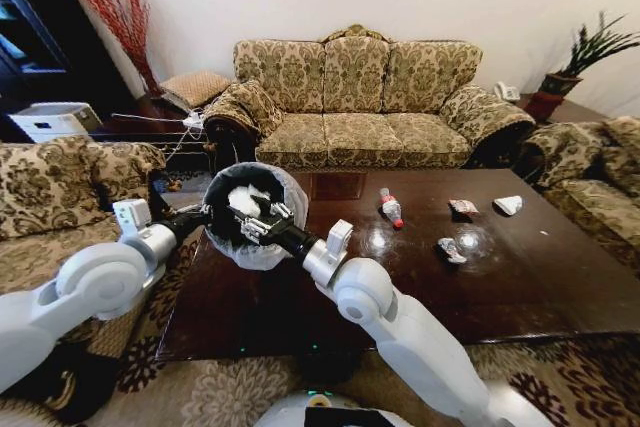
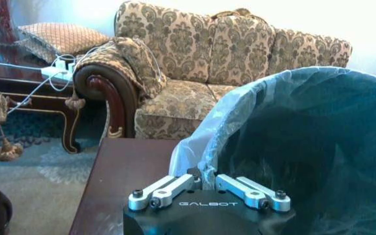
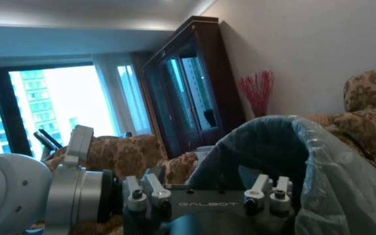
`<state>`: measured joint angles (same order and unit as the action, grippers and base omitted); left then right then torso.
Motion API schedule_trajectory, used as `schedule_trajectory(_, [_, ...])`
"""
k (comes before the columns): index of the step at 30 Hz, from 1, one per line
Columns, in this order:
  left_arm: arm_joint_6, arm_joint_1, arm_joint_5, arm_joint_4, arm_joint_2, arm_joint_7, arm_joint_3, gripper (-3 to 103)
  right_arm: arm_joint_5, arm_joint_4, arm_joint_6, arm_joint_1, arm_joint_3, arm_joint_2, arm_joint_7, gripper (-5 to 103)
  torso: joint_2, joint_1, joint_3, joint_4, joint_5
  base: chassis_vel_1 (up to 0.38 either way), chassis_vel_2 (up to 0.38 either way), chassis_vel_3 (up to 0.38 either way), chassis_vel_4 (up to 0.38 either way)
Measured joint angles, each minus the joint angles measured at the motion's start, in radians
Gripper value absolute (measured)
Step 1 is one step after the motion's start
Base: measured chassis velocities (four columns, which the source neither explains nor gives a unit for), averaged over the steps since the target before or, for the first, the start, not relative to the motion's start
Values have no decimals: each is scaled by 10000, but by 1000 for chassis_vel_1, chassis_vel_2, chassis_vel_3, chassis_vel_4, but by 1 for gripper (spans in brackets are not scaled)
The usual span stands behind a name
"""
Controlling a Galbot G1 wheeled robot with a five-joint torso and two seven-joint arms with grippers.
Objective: Move to the front of the table and place the trash on the table into the trash bin.
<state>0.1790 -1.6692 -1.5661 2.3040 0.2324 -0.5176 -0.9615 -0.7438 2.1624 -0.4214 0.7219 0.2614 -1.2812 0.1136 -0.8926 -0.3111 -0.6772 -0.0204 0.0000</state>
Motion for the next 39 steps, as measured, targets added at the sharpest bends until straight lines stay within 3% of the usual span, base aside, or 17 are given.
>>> schedule_trajectory(2, [-2,0,10,0,30,18,7,0,19,0,120,11,-7,3,-115,79,0,0,0,0,2,0,0,0,0])
schedule_trajectory(4, [-3,-1,56,-43,113,48,11,0,45,0,699,142,-144,8,-530,90,0,0,0,0,3,0,0,0,0])
schedule_trajectory(8, [-3,-20,169,-239,218,47,11,0,177,272,1212,583,-821,-20,-956,98,0,0,0,-2,2,0,0,0,0])
schedule_trajectory(11, [-82,216,277,-686,550,17,-65,0,225,891,1498,1834,-2744,40,-931,100,0,0,0,0,-2,0,0,0,0])
schedule_trajectory(12, [-82,216,277,-686,550,17,-65,0,225,891,1498,1834,-2744,40,-931,100,0,0,0,0,-2,0,0,0,0])
schedule_trajectory(15, [-153,270,391,-931,808,17,-236,0,204,-251,2686,2803,-4467,379,192,100,-1,2,3,1,1,0,0,0,0])
schedule_trajectory(16, [-153,270,391,-931,808,17,-236,0,204,-251,2686,2803,-4467,379,192,100,-1,2,3,1,1,0,0,0,0])
schedule_trajectory(20, [-156,139,574,-523,1206,25,-198,0,1096,-3435,3239,2887,-5654,451,1198,100,1,-2,-2,1,4,0,0,0,0])
schedule_trajectory(26, [-156,58,663,-271,1413,27,-167,0,1016,-5440,3283,2389,-5747,468,1150,100,0,0,0,3,1,0,0,0,0])
schedule_trajectory(29, [-154,48,927,-247,1548,64,-140,0,1708,-7436,3834,1481,-5548,161,918,100,0,0,0,-1,0,-17,-30,27,27])
schedule_trajectory(33, [-154,-34,1063,-125,1714,92,-125,0,2147,-8757,4260,677,-5415,-101,771,100,1,-1,-1,-3,-2,-62,-55,88,64])
schedule_trajectory(39, [-145,-157,1056,135,1789,110,-188,0,2120,-9767,4298,-157,-5271,-282,678,100,0,-1,0,-1,-1,-150,-121,154,134])
